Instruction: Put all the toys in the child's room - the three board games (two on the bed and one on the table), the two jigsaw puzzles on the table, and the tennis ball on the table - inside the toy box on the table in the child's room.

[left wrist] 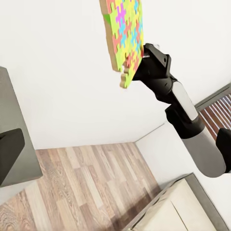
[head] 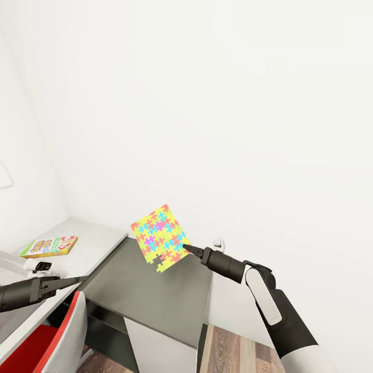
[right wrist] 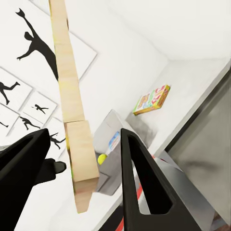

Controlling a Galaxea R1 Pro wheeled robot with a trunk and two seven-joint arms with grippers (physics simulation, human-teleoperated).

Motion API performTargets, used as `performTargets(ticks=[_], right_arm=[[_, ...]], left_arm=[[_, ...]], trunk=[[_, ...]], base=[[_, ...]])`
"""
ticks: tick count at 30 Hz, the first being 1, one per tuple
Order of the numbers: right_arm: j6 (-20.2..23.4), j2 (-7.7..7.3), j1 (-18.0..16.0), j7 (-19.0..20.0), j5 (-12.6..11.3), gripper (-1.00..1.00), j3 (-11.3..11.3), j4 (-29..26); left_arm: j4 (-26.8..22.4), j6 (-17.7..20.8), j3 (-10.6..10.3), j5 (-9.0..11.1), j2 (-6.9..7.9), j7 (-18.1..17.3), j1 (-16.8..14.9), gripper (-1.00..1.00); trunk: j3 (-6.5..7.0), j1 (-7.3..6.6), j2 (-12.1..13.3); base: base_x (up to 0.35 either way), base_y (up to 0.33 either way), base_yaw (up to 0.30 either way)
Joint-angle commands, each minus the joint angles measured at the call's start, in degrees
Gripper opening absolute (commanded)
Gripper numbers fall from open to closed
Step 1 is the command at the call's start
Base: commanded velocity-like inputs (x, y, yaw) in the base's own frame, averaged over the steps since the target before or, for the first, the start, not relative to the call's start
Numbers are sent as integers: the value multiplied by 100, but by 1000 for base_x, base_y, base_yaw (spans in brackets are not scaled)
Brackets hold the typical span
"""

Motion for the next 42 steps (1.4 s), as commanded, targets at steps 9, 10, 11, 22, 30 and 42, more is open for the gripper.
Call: performTargets(ticks=[9,10,11,22,30,42], right_arm=[[-138,9,-5,-52,-13,-100,13,-4],[-142,10,-5,-52,-14,-100,17,-4],[-144,10,-5,-54,-12,-100,19,-4],[-149,17,-5,-53,-7,-100,36,-9],[-149,23,-5,-49,-7,-100,44,-12],[-149,30,-5,-44,-7,-100,46,-13]], left_arm=[[7,61,2,-1,5,-22,-6,100],[8,61,2,-1,5,-22,-6,100],[8,61,2,-1,5,-22,-6,100],[6,61,2,1,5,-22,-6,100],[11,61,61,11,7,-22,3,100],[54,61,449,16,13,-22,29,100]], trunk=[[-14,4,-14],[-14,4,-14],[-14,4,-14],[-14,4,-14],[-14,4,-14],[-14,4,-14]], base=[[0,0,237],[0,0,281],[0,0,283],[0,0,287],[0,0,288],[0,0,288]])
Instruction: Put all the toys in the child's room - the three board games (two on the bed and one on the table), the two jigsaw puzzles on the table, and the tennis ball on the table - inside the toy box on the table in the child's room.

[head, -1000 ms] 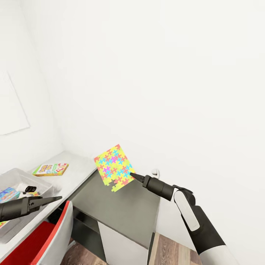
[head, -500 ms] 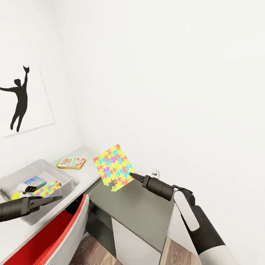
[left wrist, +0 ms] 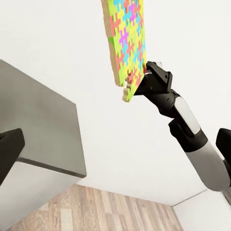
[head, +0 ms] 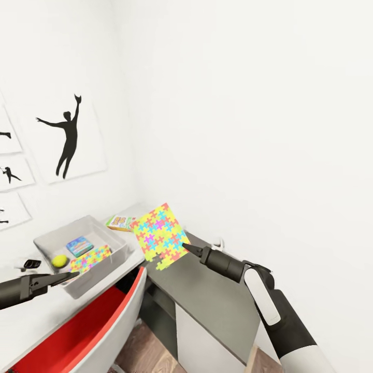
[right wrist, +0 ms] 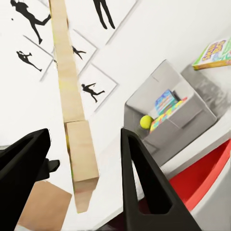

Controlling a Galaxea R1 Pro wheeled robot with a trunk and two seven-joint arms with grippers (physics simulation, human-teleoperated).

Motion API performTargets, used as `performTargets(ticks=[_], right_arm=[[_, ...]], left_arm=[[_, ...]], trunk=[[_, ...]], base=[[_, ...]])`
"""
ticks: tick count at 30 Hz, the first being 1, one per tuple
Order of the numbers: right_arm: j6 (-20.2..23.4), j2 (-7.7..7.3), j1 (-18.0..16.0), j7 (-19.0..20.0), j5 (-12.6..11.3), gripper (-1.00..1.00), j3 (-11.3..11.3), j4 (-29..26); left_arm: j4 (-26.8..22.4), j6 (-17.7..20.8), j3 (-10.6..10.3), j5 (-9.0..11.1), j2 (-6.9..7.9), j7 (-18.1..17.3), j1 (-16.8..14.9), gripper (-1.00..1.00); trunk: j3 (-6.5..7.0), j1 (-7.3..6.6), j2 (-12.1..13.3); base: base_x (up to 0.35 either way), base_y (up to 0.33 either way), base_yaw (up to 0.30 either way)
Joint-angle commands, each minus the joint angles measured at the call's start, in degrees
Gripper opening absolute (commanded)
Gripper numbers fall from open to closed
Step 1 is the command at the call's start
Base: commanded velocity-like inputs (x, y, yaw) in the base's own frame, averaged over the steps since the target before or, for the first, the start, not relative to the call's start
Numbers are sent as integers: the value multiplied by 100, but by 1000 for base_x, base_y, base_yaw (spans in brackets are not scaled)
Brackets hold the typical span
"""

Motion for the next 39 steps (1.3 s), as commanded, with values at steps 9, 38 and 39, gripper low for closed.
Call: performTargets(ticks=[9,38,39], right_arm=[[42,-9,-5,39,-37,-100,-6,-20],[-126,1,91,-12,-36,-100,-6,-195],[-129,-1,91,-16,-36,-100,-6,-203]], left_arm=[[41,61,62,6,2,-23,16,100],[149,41,431,-20,-7,-23,48,100],[149,42,431,-20,-7,-23,48,100]], trunk=[[-14,4,-14],[-14,4,-14],[-14,4,-14]], base=[[0,0,288],[73,24,145],[8,2,0]])
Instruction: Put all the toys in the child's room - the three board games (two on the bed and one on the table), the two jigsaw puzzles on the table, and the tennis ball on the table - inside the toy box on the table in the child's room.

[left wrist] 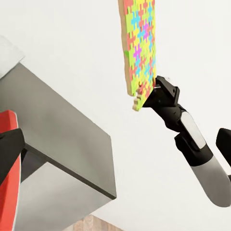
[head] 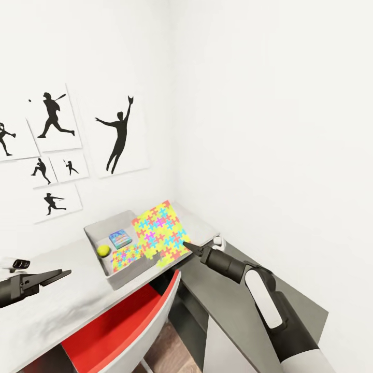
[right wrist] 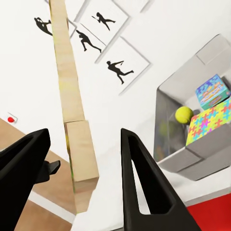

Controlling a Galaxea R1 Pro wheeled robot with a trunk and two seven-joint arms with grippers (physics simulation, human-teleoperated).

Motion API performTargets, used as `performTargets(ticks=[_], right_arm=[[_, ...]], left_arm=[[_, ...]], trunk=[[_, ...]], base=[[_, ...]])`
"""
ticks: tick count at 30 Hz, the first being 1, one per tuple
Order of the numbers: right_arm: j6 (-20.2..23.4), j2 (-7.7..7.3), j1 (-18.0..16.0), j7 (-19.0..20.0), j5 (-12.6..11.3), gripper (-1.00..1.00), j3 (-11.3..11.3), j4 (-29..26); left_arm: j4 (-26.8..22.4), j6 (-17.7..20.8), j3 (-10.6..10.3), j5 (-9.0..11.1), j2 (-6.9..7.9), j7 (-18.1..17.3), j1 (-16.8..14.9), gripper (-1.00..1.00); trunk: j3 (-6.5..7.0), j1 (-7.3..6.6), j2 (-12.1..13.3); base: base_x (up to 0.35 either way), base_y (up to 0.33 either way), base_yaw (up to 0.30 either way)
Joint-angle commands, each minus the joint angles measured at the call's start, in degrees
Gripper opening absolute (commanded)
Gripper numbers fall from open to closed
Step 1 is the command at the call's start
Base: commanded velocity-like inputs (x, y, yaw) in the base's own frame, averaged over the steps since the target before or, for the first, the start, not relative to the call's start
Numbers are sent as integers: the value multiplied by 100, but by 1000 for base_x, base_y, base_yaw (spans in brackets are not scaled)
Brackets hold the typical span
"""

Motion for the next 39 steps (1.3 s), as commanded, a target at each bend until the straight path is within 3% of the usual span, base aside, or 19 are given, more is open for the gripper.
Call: performTargets(ticks=[1,20,30,39], right_arm=[[40,1,-6,-7,-32,-100,-6,-9],[33,0,-5,-22,-32,-100,-6,-46],[36,-1,-5,-17,-32,-100,-6,-46],[36,-19,-5,29,-34,-100,-12,-46]], left_arm=[[0,61,0,-4,2,-23,-5,100],[0,53,0,5,2,-23,-5,100],[0,57,0,6,2,-23,-5,100],[0,54,0,13,2,-23,-5,100]], trunk=[[-14,4,-14],[-14,4,-14],[-14,4,-14],[-14,4,-14]], base=[[6,1,0],[-2,4,10],[-18,25,239],[164,119,287]])
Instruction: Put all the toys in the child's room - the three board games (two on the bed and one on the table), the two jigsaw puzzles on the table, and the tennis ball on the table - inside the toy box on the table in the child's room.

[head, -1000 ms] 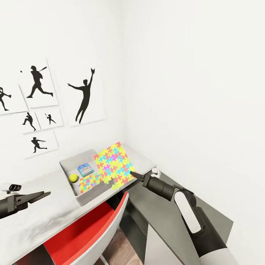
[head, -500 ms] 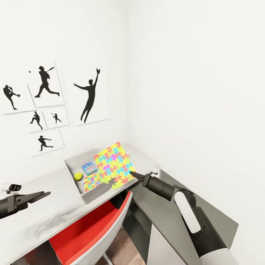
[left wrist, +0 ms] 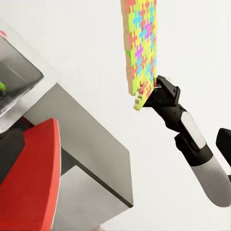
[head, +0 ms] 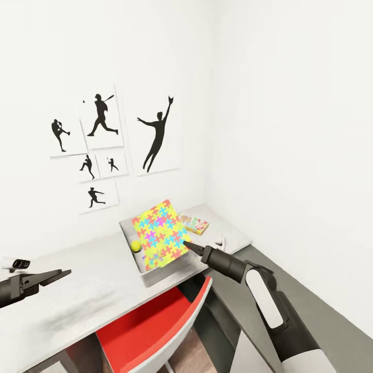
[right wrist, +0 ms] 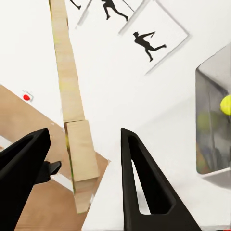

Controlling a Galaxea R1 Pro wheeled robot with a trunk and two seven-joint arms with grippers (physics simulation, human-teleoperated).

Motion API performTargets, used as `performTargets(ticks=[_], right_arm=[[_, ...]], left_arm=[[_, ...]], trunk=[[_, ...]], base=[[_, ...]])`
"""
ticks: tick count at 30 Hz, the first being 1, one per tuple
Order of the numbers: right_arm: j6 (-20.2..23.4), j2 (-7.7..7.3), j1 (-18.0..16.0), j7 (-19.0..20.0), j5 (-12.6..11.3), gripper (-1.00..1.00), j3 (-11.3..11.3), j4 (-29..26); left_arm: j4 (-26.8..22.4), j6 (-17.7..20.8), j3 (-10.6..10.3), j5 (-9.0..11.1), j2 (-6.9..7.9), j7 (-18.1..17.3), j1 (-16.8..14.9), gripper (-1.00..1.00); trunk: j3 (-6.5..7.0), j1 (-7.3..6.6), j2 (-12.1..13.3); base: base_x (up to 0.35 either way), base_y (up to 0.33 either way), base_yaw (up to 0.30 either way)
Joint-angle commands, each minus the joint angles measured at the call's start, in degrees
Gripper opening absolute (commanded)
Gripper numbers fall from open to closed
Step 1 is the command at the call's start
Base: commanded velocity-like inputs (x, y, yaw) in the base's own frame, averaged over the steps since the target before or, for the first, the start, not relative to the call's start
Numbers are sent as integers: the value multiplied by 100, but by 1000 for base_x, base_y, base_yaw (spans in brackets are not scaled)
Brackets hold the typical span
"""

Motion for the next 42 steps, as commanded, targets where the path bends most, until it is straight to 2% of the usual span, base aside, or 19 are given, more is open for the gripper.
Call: performTargets(ticks=[1,7,26,42], right_arm=[[44,1,-6,4,-35,-100,-7,-2],[45,0,-6,14,-42,-100,-8,-2],[51,-1,-6,23,-43,-100,-20,-2],[107,-3,-6,8,-82,-100,-40,18]], left_arm=[[2,60,-1,-5,1,-24,-5,100],[2,60,-1,-3,1,-24,-5,100],[2,51,-1,-4,0,-24,-5,100],[2,51,-5,-9,-24,-24,-3,100]], trunk=[[-14,6,-13],[-14,6,-13],[-14,6,-13],[-14,6,-13]], base=[[189,180,281],[185,71,130],[203,67,5],[25,14,0]])
